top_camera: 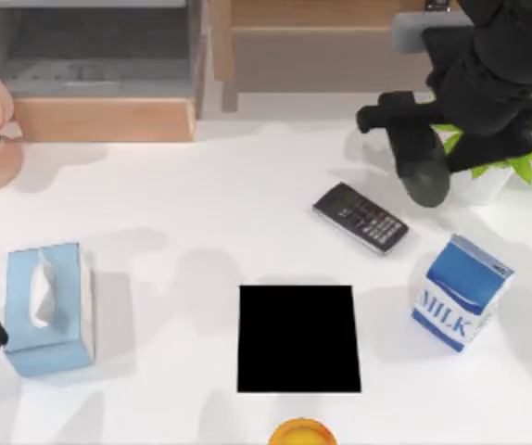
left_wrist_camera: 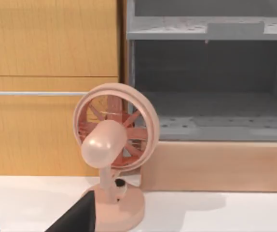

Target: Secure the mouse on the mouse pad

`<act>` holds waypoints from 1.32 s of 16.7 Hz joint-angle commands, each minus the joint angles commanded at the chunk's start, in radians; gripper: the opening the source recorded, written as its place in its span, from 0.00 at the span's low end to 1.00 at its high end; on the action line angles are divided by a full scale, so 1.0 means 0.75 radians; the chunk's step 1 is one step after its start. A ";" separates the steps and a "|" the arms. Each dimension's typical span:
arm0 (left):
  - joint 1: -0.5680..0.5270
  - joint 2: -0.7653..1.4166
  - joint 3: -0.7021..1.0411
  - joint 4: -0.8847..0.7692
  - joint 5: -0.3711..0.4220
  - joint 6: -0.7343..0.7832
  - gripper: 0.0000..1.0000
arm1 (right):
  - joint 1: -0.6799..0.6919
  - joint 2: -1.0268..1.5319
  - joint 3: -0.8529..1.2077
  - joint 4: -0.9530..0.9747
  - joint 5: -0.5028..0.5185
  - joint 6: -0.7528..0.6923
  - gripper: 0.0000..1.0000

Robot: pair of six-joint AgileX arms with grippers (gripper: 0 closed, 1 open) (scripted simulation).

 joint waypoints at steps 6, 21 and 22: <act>0.000 0.000 0.000 0.000 0.000 0.000 1.00 | 0.368 0.242 0.028 0.053 0.055 0.604 0.00; 0.000 0.000 0.000 0.000 0.000 0.000 1.00 | 0.456 0.341 -0.019 0.181 0.020 0.705 0.00; 0.000 0.000 0.000 0.000 0.000 0.000 1.00 | 0.457 0.341 -0.021 0.206 0.013 0.697 0.00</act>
